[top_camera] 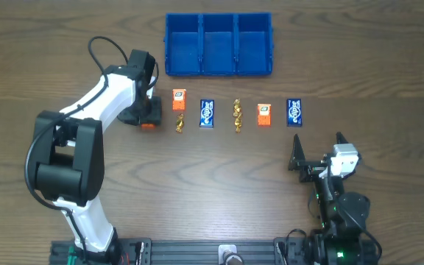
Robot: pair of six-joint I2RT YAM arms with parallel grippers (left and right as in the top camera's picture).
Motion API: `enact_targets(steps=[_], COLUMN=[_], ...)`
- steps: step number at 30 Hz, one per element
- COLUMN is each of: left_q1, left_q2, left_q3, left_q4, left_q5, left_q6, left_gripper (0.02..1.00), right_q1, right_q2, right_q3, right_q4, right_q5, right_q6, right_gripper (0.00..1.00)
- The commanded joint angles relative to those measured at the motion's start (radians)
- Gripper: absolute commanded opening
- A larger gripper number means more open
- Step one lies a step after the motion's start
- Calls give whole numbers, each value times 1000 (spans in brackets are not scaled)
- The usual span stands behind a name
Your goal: Sort Candies Into Trays
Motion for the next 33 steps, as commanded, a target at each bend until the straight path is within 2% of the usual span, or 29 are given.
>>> enact_targets(steps=[1,4,8,11,15,21,27,33], left_q1=[-5,-5,-36,-105,-204,-211,-193,-162], left_q2=[21,5,-73,-125,-56,175,328,351], left_q3=[-4,16,118,311,690,988,1020,1020], left_q4=[1,-11,-81,-174,-244,-282,-265,-265], left_q5=[-19,3,-3,-86,-232,-235,-228,-198], left_q6=[-29,-57,-104,-167,-179,-187,-230,-247], left_gripper=[277,215,224,231,251,266,281,283], right_q1=[3,3,3,3,3,3,3,3], right_q2=[-7,-7,-7,-7,-7,-7,-7,-7], right_q3=[0,0,0,0,0,0,0,0], right_q4=[-7,-7,-8,-7,-7,-7,-8,-7], right_q5=[-5,-5,-5,-5,-5,-5,-5,-5], right_q6=[-12,-12,-12,-12,-12,-12,-12,-12], right_gripper=[1000,1000,1000,1000,1000,1000,1000,1000])
